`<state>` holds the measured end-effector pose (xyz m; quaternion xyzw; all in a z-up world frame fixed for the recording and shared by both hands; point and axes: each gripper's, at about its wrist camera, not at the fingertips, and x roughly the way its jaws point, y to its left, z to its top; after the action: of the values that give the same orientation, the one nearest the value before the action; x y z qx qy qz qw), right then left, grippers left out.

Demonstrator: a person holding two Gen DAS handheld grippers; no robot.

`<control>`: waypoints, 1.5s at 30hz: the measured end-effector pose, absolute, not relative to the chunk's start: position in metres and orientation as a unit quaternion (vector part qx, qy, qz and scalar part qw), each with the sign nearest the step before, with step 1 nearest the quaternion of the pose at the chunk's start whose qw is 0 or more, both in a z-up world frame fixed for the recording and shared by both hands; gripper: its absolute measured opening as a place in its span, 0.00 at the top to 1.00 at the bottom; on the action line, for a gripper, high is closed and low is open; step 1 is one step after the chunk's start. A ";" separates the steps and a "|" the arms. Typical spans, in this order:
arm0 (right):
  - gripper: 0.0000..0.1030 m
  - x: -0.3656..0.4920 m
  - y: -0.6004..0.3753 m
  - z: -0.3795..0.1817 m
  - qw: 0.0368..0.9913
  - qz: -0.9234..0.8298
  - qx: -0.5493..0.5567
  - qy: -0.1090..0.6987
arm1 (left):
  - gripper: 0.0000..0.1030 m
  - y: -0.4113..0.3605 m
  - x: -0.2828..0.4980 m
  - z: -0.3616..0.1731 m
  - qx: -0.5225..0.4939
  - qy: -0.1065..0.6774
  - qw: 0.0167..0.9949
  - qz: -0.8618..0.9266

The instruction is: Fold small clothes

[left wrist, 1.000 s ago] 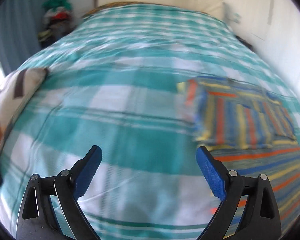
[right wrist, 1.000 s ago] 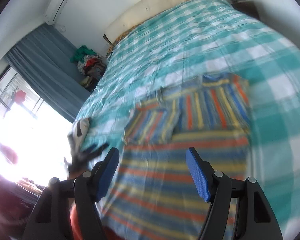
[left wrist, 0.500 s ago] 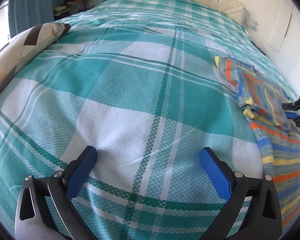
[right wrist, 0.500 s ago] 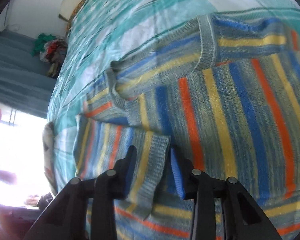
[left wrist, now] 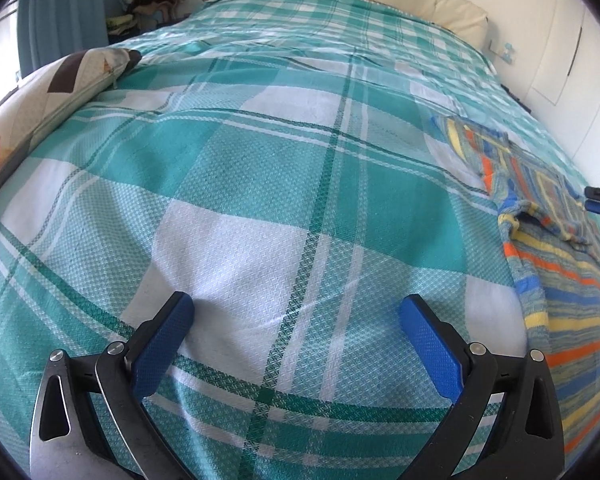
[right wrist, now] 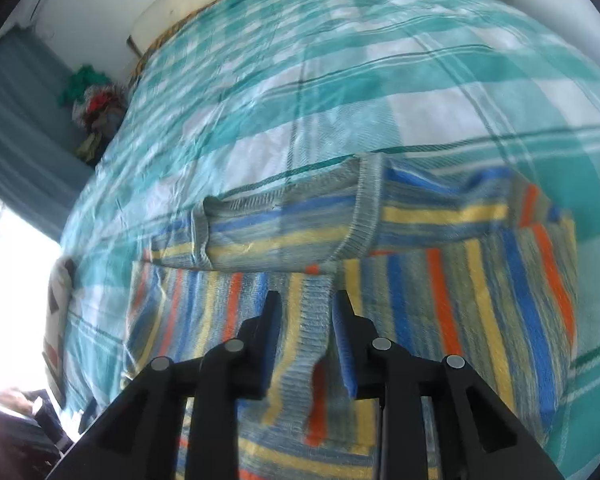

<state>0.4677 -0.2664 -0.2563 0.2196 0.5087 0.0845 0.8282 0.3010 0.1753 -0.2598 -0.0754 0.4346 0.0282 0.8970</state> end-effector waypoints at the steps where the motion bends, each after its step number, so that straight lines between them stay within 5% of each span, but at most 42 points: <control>1: 0.73 0.459 -0.267 -0.250 0.828 0.107 0.237 0.497 | 0.01 0.175 0.301 -0.260 -0.076 0.434 0.897 0.028; 6: 0.71 0.444 -0.235 -0.276 0.787 0.171 0.175 0.566 | 0.01 0.175 0.302 -0.260 -0.077 0.435 0.897 0.027; 9: 0.84 0.427 -0.248 -0.291 0.783 0.129 0.152 0.589 | 0.01 0.174 0.301 -0.261 -0.076 0.436 0.896 0.028; 18: 0.51 0.284 -0.299 -0.220 0.841 0.106 0.046 0.528 | 0.01 0.171 0.299 -0.252 -0.074 0.469 0.880 0.030; 23: 0.50 0.186 -0.349 -0.215 0.841 0.076 0.044 0.534 | 0.02 0.158 0.248 -0.227 -0.121 0.480 0.866 -0.065; 29: 0.50 0.115 -0.380 -0.221 0.841 0.040 0.063 0.536 | 0.02 0.113 0.190 -0.210 -0.046 0.489 0.870 -0.055; 45: 0.49 0.097 -0.339 -0.207 0.870 0.055 0.026 0.488 | 0.02 0.055 0.162 -0.191 0.068 0.473 0.879 -0.005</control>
<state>0.0970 -0.3386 -0.2070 0.0259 0.4885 0.0547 0.8705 0.1624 0.0552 -0.1906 0.0675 0.4725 -0.0050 0.8787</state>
